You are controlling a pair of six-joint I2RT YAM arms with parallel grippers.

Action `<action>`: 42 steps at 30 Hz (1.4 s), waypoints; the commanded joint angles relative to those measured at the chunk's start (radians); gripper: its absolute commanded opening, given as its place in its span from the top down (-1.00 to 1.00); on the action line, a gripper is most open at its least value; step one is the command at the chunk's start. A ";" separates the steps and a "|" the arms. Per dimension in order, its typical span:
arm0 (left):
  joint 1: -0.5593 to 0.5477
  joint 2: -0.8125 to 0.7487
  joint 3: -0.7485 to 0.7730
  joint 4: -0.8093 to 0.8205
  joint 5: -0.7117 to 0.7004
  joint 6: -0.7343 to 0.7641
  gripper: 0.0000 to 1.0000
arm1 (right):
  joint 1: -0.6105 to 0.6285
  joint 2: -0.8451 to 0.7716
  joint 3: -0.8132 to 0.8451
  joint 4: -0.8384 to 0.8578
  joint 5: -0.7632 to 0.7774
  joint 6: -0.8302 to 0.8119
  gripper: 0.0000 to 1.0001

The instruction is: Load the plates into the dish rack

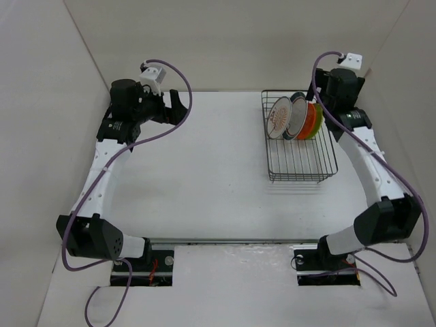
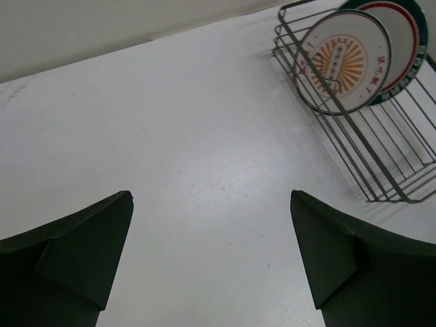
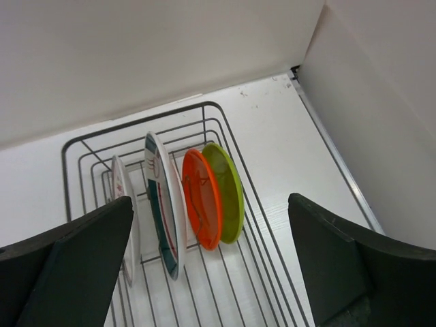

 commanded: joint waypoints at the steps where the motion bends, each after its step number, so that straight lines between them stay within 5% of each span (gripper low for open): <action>1: 0.006 0.000 0.117 -0.024 -0.162 0.034 -1.00 | 0.015 -0.119 -0.002 -0.069 -0.038 0.001 -1.00; 11: 0.084 0.059 0.363 -0.193 -0.536 0.077 -1.00 | 0.072 -0.413 -0.067 -0.221 -0.096 0.035 -1.00; 16: 0.125 -0.009 0.351 -0.242 -0.634 0.109 -1.00 | 0.081 -0.572 -0.141 -0.246 -0.107 0.035 -1.00; 26: 0.136 -0.264 0.147 -0.267 -0.668 0.164 -1.00 | 0.090 -0.771 -0.217 -0.292 -0.098 0.035 -1.00; 42: 0.136 -0.286 0.085 -0.267 -0.659 0.144 -1.00 | 0.144 -0.771 -0.227 -0.290 0.014 0.035 -1.00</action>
